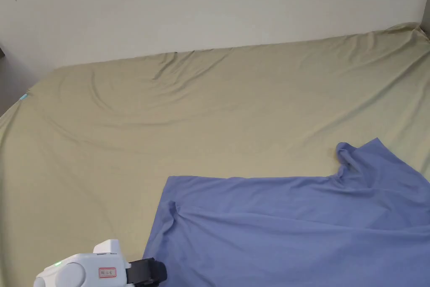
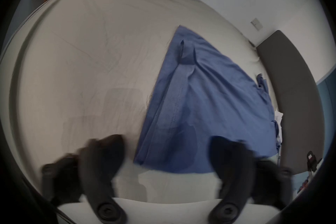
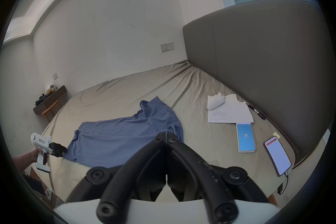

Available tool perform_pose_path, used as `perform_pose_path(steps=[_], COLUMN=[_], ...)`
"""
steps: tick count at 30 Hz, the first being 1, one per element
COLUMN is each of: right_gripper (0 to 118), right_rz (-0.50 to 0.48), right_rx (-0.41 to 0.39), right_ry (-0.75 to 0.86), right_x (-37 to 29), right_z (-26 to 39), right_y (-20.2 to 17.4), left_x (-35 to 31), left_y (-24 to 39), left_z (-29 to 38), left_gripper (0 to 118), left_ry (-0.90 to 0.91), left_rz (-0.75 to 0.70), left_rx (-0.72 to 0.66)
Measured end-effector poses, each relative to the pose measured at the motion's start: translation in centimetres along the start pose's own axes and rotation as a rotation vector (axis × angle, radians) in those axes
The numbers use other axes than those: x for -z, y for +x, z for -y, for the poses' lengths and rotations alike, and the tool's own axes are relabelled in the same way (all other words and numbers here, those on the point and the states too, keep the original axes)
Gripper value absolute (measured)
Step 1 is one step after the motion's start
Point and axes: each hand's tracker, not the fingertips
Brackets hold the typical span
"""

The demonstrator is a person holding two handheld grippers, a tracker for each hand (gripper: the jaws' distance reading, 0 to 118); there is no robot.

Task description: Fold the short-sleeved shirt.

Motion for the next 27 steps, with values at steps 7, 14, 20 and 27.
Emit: perform_pose_path(steps=[7, 14, 20, 27], right_gripper=[1, 1, 118, 75], right_rz=[0.015, 0.088, -0.011, 0.014], right_rx=[-0.015, -0.097, -0.167, -0.115], right_ry=[-0.057, -0.271, -0.574, -0.55], right_x=[2.7, 12.6, 19.7, 20.7], right_z=[0.9, 3.1, 6.3, 7.0], right_y=[0.4, 2.4, 3.7, 3.5], left_x=[-1.5, -3.6, -5.1, -4.1], left_y=[2.5, 4.7, 4.7, 5.4], left_z=[2.4, 2.3, 1.5, 2.0], left_gripper=[5, 4, 4, 4], left_ry=[0.002, 0.05, 0.072, 0.045], left_rz=[-0.11, -0.131, -0.111, -0.139], left_rx=[0.221, 0.326, 0.307, 0.348])
